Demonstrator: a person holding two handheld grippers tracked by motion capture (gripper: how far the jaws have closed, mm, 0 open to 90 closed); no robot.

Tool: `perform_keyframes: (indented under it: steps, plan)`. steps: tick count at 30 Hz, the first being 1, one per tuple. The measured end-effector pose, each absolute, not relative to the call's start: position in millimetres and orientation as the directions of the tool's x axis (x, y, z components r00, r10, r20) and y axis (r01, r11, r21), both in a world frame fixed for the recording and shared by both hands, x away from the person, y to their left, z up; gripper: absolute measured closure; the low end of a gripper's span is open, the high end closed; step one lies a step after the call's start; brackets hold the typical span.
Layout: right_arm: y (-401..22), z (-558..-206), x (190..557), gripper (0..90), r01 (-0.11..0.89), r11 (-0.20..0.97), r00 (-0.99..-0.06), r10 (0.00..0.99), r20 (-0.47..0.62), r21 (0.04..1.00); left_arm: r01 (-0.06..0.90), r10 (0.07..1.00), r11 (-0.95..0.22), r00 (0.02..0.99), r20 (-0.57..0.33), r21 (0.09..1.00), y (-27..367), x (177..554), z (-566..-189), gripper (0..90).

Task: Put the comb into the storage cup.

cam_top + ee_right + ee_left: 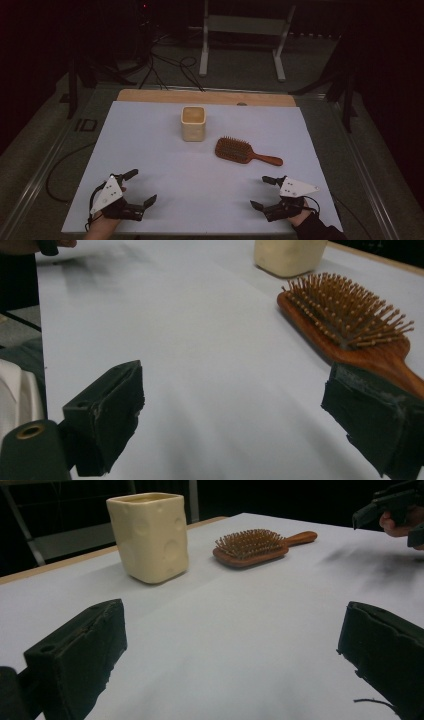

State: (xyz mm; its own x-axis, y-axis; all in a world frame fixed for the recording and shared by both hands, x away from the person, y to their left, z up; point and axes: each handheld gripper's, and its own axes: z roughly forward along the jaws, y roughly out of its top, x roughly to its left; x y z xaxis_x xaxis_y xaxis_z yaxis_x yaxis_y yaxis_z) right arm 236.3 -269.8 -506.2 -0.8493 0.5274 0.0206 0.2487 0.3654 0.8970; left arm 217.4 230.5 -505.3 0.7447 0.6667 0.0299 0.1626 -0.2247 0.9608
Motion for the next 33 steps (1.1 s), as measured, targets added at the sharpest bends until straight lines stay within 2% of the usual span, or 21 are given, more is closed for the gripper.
perform_keyframes:
  steps: [22,33]
  plan:
    - [-256,-491,227,9.3,0.242,0.422,-0.860,0.511,-0.008,0.874,0.174,0.659,-0.210,0.752,0.008,0.962,230,218,-506,0.0]
    - [-250,-463,225,9.3,0.227,0.409,-0.847,0.530,-0.027,0.884,0.176,0.653,-0.213,0.758,0.006,0.961,229,218,-506,0.0]
